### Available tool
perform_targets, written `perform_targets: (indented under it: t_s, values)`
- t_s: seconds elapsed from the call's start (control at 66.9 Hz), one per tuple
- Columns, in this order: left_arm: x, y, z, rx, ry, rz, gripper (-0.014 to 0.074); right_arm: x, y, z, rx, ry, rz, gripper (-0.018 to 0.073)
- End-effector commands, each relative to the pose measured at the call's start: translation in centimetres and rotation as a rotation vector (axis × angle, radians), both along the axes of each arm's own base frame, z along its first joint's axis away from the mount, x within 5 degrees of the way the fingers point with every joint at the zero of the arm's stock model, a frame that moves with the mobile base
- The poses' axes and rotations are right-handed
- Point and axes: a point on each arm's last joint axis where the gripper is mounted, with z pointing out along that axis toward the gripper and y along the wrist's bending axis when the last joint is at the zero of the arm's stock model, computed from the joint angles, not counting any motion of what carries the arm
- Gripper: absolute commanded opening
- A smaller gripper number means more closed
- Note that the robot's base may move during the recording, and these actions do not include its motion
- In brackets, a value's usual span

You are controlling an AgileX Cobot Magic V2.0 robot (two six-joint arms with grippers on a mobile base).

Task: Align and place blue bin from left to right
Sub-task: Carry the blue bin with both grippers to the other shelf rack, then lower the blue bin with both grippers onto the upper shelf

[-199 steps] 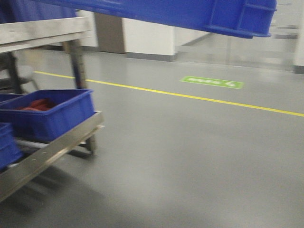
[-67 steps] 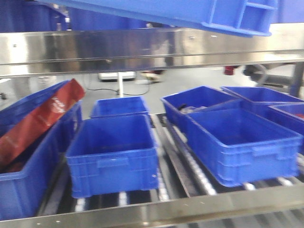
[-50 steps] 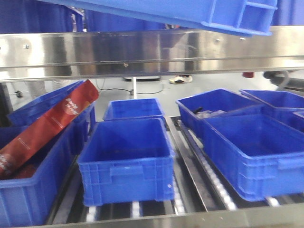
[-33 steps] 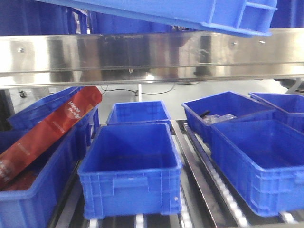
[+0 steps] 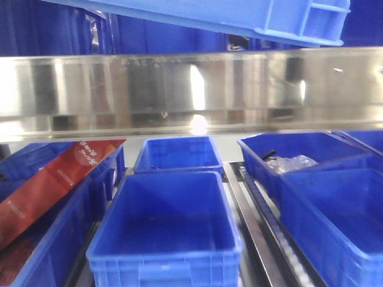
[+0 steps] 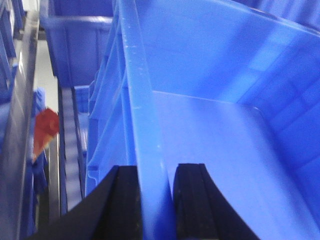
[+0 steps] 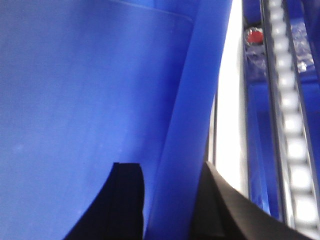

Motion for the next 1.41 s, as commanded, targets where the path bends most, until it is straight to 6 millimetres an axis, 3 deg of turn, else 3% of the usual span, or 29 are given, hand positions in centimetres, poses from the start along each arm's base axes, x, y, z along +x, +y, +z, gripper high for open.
perform_targets:
  t_s: [0.0,1.391]
  values:
    - [-0.82,0.14,2.16,-0.026,-0.14,-0.016,-0.0111,-0.36,0.01,1.57,-0.001,-0.106,0.019,-0.007]
    - [-0.82,0.14,2.16,-0.026,-0.14,-0.016,-0.0111,-0.36,0.01,1.57,-0.001,-0.106,0.019,-0.007]
